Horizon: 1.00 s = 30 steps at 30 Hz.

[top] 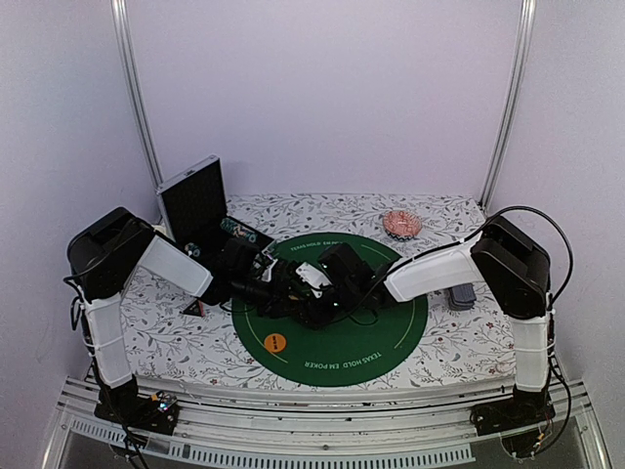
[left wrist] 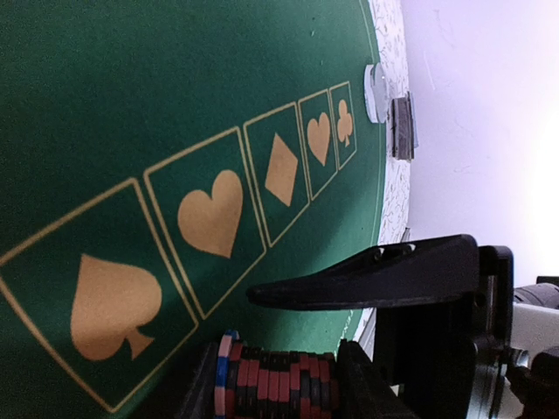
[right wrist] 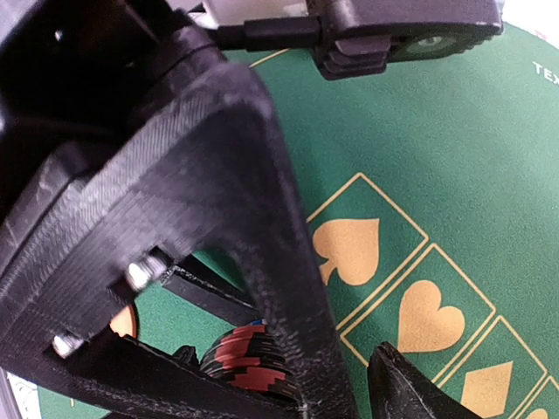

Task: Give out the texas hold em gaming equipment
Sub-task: Pass from the left arm to the right

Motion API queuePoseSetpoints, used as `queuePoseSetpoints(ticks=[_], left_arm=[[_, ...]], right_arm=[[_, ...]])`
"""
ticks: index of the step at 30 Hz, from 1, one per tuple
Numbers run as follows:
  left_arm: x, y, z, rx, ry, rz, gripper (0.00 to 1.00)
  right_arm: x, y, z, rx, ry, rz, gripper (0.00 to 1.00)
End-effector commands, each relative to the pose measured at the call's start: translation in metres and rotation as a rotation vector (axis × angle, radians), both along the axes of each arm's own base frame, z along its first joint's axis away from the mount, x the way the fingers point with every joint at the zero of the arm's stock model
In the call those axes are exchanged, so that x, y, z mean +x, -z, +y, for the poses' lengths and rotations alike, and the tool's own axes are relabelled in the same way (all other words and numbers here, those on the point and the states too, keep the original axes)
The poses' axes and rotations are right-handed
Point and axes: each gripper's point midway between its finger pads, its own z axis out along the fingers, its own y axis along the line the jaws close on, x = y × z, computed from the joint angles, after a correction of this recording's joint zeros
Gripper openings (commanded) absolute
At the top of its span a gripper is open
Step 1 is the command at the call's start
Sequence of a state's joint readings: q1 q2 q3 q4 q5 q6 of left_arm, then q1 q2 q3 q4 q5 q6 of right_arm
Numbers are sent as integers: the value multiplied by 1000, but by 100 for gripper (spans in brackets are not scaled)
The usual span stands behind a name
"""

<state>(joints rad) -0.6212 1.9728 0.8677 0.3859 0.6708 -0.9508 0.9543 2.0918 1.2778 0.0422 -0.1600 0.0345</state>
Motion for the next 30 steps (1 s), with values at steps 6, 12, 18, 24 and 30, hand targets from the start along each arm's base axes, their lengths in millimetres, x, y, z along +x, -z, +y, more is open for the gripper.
queuePoseSetpoints(ticks=[6,12,18,24,30], left_arm=[[-21,69,45,214,-67,162,12],[-21,70,46,216,-69,164,12],[-21,69,46,214,-70,164,12],[-21,70,47,216,-69,165,12],[-21,72,47,217,-69,168,12]], right_arm=[[3,6,0,-14,4,10,58],[3,9,-2,-22,10,13,63],[3,11,-3,-27,13,13,64],[3,14,-4,-35,14,17,72],[3,12,-3,-28,15,17,70]])
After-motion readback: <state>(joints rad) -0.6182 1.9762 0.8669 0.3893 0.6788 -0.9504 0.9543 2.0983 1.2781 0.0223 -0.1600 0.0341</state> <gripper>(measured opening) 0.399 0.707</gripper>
